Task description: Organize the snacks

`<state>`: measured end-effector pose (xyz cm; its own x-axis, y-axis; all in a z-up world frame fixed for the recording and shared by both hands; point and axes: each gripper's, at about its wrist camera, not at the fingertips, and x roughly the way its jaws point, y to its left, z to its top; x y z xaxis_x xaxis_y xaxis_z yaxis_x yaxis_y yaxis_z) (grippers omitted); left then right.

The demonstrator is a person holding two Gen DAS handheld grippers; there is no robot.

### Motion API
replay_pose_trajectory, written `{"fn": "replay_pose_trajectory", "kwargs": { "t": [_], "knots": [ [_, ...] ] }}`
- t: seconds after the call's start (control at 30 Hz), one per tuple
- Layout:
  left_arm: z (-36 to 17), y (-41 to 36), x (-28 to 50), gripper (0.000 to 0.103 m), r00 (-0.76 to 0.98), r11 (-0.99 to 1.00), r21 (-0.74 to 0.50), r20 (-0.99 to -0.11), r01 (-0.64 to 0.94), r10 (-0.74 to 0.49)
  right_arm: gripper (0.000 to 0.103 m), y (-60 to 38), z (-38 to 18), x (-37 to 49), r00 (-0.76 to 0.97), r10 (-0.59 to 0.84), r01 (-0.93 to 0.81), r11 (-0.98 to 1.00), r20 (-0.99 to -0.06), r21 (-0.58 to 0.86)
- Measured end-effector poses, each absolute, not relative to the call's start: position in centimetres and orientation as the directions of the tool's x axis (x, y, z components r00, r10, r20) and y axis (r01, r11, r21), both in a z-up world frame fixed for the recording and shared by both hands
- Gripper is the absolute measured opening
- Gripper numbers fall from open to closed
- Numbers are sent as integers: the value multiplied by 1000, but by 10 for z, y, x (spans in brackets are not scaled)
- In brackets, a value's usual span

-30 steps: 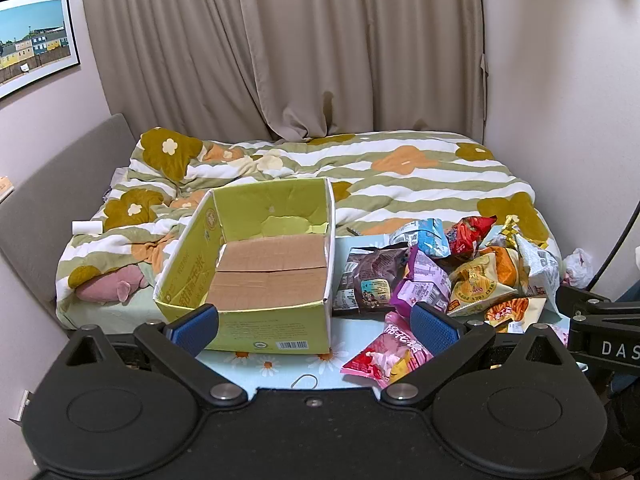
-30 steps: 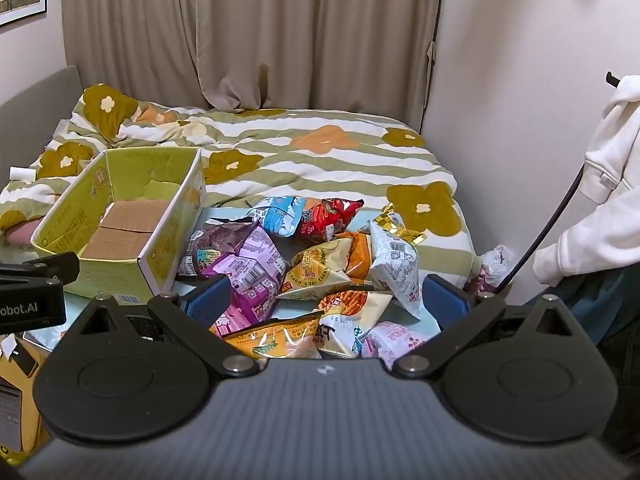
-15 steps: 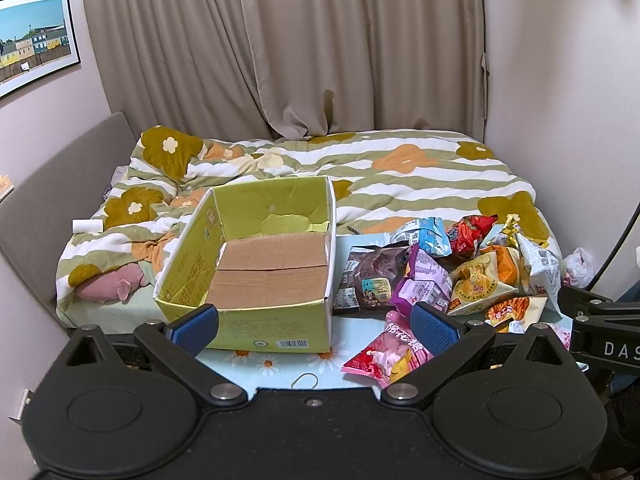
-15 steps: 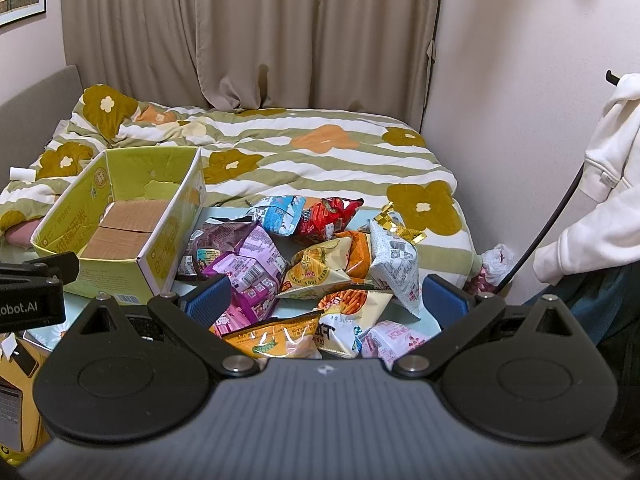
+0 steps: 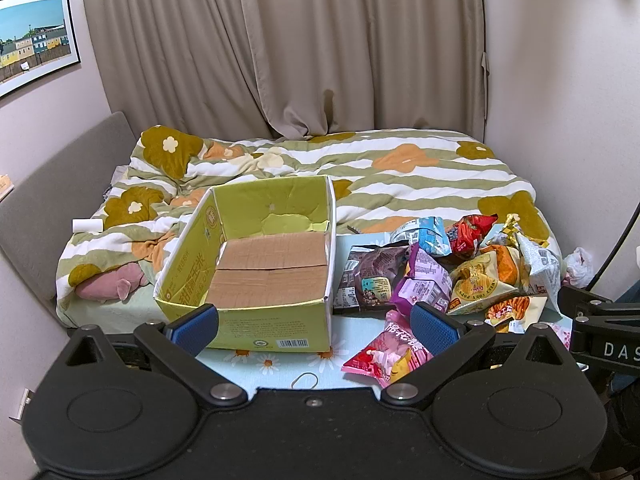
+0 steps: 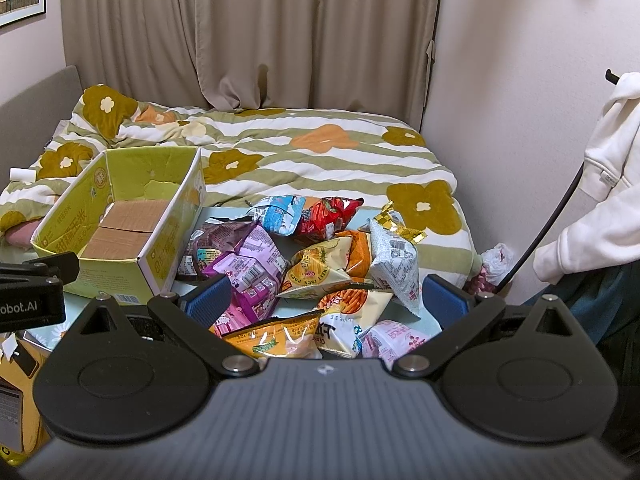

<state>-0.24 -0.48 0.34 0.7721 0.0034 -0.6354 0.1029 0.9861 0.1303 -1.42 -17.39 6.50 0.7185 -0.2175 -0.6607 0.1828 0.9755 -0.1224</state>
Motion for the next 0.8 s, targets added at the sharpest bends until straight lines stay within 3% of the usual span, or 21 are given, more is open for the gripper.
{"fn": "replay_pose_trajectory", "kwargs": {
  "t": [0.8],
  "knots": [
    [1,-5,-3,103,771,986,128,-637,103,2,103,-174,65,-15,718,-218,184,975,-661,-122]
  ]
}}
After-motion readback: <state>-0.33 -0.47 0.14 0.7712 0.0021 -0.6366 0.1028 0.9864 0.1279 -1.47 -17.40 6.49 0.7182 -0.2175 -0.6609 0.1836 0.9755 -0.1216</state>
